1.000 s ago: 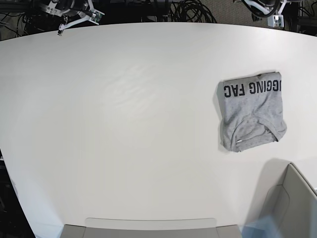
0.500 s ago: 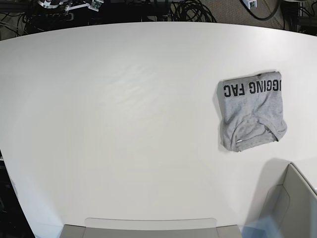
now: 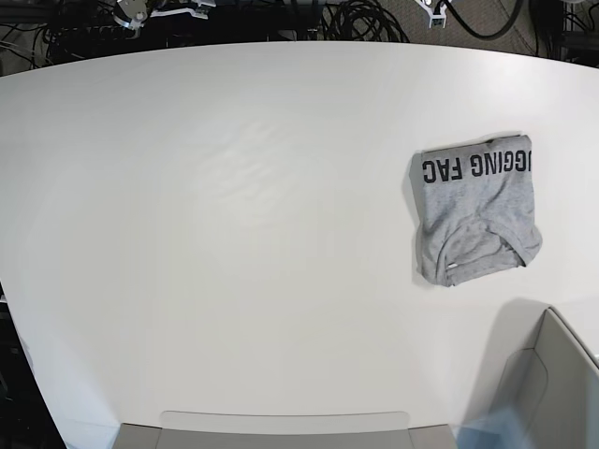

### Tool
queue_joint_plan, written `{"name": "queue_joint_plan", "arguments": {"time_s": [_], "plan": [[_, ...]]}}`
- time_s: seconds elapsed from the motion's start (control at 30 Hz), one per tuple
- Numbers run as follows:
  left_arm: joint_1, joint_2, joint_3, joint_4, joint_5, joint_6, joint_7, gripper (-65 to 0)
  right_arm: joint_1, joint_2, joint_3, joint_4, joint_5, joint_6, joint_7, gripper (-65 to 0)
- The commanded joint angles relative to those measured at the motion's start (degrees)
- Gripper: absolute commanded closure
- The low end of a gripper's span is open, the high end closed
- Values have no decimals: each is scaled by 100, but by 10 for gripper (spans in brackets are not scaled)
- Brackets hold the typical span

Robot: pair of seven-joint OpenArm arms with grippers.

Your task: Fold the T-shirt properly

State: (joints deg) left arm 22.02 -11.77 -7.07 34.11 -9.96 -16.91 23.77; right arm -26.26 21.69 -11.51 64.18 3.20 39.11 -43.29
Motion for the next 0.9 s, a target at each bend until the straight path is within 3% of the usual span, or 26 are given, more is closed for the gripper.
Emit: {"name": "queue_joint_plan", "arguments": {"time_s": [0.0,0.2,0.33,0.43,0.53,0.6,0.87], "plan": [[9,-67,8,-136,15,16,-87,0,107,33,-14,-260,18,89,52,0],[-378,-67,8,-743,15,16,-641,0,582,-2,-542,-1675,-43,89,1098,0],[-563,-58,8,-1340,24,16,-1599,0,951,-20,-955,-2634,-43,58,1880,0],[-677,-58,-1,-1789,24,16,-1986,0,1206,-29,-1315,-3284,-52,-593,2461,0],[-782,-58,8,-1868,24,16,-1977,0,1382,-29,-1790,-3434,-52,-1305,2716,0],[-809,-49,8,-1868,24,16,-1977,0,1452,-29,-2018,-3451,-52,-1612,2900,0],[-1046,56,8,-1868,24,16,-1986,0,1461,-11,-2942,-3460,-52,-1735,3217,0]]}}
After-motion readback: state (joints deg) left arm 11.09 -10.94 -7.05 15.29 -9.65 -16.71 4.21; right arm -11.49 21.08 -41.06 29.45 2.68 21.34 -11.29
